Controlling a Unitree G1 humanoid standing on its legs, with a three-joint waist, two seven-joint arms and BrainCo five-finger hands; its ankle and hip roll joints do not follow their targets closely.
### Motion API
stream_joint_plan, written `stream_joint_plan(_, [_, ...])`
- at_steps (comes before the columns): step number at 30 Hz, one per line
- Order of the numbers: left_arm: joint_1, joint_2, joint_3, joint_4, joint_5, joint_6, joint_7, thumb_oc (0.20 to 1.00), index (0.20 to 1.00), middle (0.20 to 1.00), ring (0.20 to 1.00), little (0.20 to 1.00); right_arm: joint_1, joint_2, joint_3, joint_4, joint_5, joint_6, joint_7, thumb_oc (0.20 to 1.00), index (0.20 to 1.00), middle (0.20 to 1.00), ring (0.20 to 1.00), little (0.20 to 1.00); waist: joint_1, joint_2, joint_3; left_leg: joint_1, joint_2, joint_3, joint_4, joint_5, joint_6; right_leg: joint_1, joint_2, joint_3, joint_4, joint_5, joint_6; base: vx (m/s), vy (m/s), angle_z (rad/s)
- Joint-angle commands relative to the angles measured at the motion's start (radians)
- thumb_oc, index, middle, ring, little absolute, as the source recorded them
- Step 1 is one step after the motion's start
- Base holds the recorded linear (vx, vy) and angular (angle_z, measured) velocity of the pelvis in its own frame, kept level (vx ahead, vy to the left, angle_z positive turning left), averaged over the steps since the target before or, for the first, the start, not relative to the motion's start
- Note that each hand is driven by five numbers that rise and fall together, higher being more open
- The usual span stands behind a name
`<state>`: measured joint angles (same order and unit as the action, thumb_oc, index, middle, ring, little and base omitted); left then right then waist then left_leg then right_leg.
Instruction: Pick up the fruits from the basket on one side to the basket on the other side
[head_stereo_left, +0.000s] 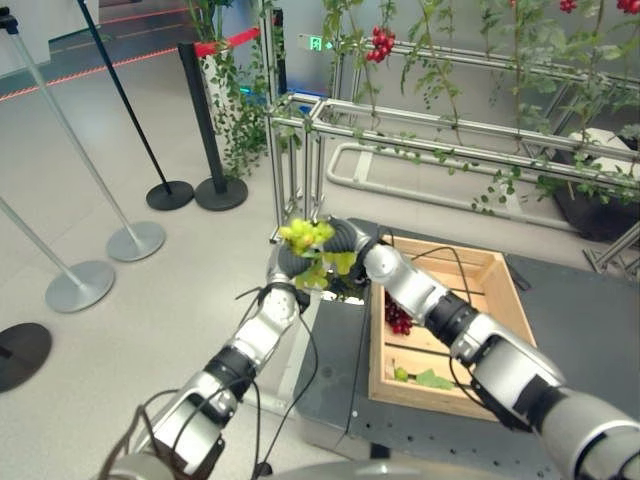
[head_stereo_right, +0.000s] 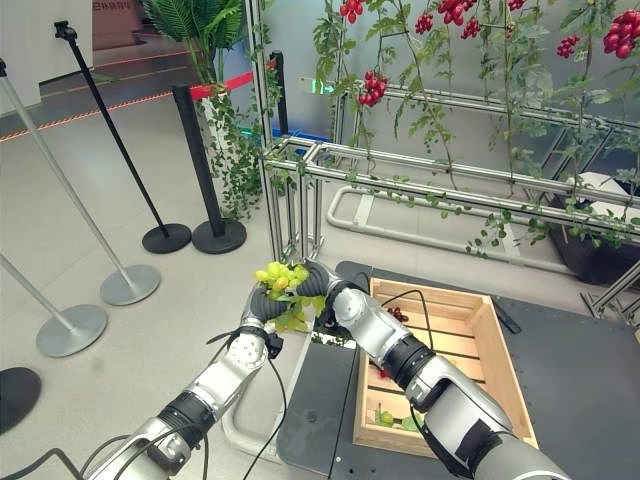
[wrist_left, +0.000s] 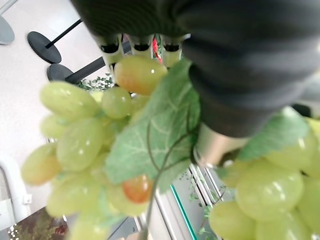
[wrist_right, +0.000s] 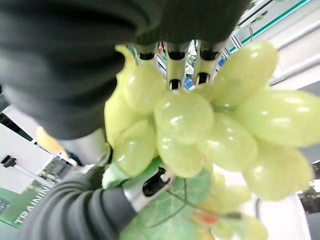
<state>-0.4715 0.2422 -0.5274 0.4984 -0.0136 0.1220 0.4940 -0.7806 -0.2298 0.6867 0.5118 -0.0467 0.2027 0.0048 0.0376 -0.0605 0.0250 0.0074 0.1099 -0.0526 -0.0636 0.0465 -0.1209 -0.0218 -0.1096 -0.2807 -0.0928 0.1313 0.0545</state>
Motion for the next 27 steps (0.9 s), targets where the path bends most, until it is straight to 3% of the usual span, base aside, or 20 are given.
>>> stream_joint_plan(1, [-0.211, -0.045, -0.038, 0.048, 0.008, -0.081, -0.020, 0.200, 0.200, 0.200, 0.200, 0.200, -0.061, 0.088, 0.021, -0.135, 0.072, -0.114, 0.026, 0.200, 0.200, 0.200, 0.200, 0.200, -0.015, -0.043, -0.008, -0.042, -0.027, 0.035, 0.047, -0.073, 0.046, 0.131, -0.094, -0.066, 0.108, -0.224, 0.099, 0.00, 0.000, 0.00])
stream_joint_plan(8, [-0.184, -0.038, -0.024, 0.026, -0.011, -0.087, -0.043, 0.200, 0.200, 0.200, 0.200, 0.200, -0.041, 0.069, -0.003, -0.146, 0.077, -0.117, 0.016, 0.200, 0.200, 0.200, 0.200, 0.200, -0.015, -0.043, -0.010, -0.037, -0.027, 0.038, 0.045, -0.073, 0.046, 0.134, -0.093, -0.066, 0.106, -0.223, 0.099, 0.00, 0.000, 0.00])
stream_joint_plan(9, [-0.182, -0.038, -0.024, 0.025, -0.013, -0.087, -0.045, 0.200, 0.200, 0.200, 0.200, 0.200, -0.040, 0.068, -0.006, -0.148, 0.075, -0.117, 0.016, 0.667, 0.667, 0.667, 0.667, 0.667, -0.015, -0.043, -0.010, -0.037, -0.026, 0.038, 0.044, -0.073, 0.046, 0.134, -0.093, -0.066, 0.106, -0.222, 0.099, 0.00, 0.002, -0.05])
stream_joint_plan(10, [-0.176, -0.038, -0.021, 0.023, -0.018, -0.088, -0.048, 0.200, 0.200, 0.200, 0.200, 0.200, -0.038, 0.066, -0.010, -0.150, 0.072, -0.117, 0.015, 0.934, 0.934, 0.934, 0.934, 0.934, -0.016, -0.042, -0.011, -0.037, -0.026, 0.039, 0.044, -0.073, 0.046, 0.133, -0.094, -0.065, 0.106, -0.222, 0.099, -0.01, 0.005, -0.10])
stream_joint_plan(11, [-0.171, -0.037, -0.019, 0.021, -0.019, -0.088, -0.049, 0.200, 0.200, 0.200, 0.200, 0.200, -0.034, 0.066, -0.013, -0.152, 0.069, -0.117, 0.012, 1.000, 1.000, 1.000, 1.000, 1.000, -0.015, -0.041, -0.011, -0.036, -0.026, 0.040, 0.043, -0.073, 0.046, 0.133, -0.094, -0.064, 0.105, -0.222, 0.099, 0.00, 0.004, -0.09])
stream_joint_plan(19, [-0.124, -0.021, 0.018, -0.042, -0.073, -0.104, -0.070, 0.200, 0.200, 0.200, 0.200, 0.200, 0.011, 0.035, -0.084, -0.231, 0.089, -0.144, -0.054, 1.000, 1.000, 1.000, 1.000, 1.000, -0.015, -0.030, -0.001, -0.034, -0.027, 0.042, 0.043, -0.071, 0.048, 0.132, -0.094, -0.060, 0.104, -0.221, 0.099, 0.00, 0.000, -0.01])
stream_joint_plan(27, [0.047, 0.015, 0.147, -0.155, -0.225, -0.144, -0.157, 0.200, 0.200, 0.200, 0.200, 0.200, 0.250, -0.073, -0.285, -0.470, 0.115, -0.216, -0.140, 1.000, 1.000, 1.000, 1.000, 1.000, -0.023, -0.004, 0.016, -0.031, -0.022, 0.057, 0.044, -0.068, 0.045, 0.127, -0.089, -0.050, 0.107, -0.227, 0.096, -0.01, -0.007, -0.01])
